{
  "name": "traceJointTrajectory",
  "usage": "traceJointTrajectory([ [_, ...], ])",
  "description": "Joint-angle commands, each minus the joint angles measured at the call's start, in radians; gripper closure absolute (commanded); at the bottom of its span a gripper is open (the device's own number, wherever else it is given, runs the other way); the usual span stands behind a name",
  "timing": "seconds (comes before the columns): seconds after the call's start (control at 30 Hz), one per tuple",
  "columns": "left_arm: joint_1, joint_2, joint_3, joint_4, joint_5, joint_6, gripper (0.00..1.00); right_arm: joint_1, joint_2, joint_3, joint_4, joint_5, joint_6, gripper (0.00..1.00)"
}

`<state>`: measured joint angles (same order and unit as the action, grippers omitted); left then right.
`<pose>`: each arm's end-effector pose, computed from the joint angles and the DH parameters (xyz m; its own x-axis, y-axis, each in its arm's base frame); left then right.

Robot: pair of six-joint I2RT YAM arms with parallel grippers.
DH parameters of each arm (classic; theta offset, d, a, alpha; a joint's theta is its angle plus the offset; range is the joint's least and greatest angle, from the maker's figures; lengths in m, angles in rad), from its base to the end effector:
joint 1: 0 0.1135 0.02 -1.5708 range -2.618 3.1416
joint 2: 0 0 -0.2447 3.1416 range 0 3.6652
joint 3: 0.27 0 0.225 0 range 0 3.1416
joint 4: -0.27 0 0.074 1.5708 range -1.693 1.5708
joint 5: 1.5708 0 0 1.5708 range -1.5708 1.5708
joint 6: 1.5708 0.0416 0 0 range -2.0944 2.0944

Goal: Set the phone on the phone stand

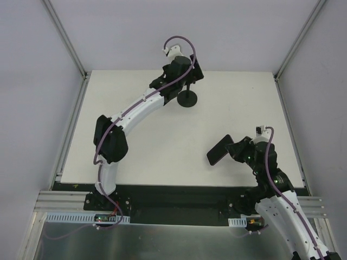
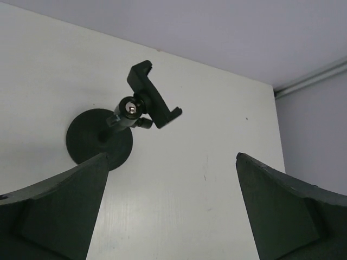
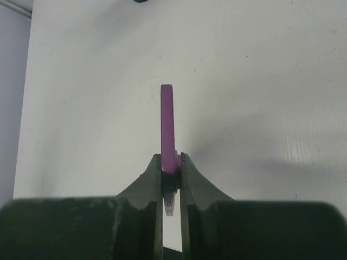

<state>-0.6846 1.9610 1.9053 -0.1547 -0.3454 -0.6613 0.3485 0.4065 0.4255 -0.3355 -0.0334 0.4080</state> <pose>0.3525 -0.2696 0.3640 -0.3356 -0.4720 -0.8152 0.1678 0.8216 -0.5448 0.1130 0.0425 0.2384 -0.4158 0.2709 -0.8682 -0.2246 0.8945 0.3866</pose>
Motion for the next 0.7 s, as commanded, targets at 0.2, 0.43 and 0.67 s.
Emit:
traceJointTrajectory([
  [0.2, 0.019, 0.314, 0.311, 0.112, -0.260, 0.083, 0.01, -0.003, -0.041, -0.002, -0.016, 0.017, -0.043, 0.99],
  [0.43, 0.034, 0.444, 0.420, 0.138, -0.294, 0.080, 0.01, -0.006, -0.043, -0.014, -0.020, 0.027, -0.057, 0.99],
  [0.67, 0.057, 0.443, 0.373, 0.138, -0.192, 0.028, 0.40, -0.011, -0.046, -0.007, -0.025, 0.026, -0.066, 0.99],
])
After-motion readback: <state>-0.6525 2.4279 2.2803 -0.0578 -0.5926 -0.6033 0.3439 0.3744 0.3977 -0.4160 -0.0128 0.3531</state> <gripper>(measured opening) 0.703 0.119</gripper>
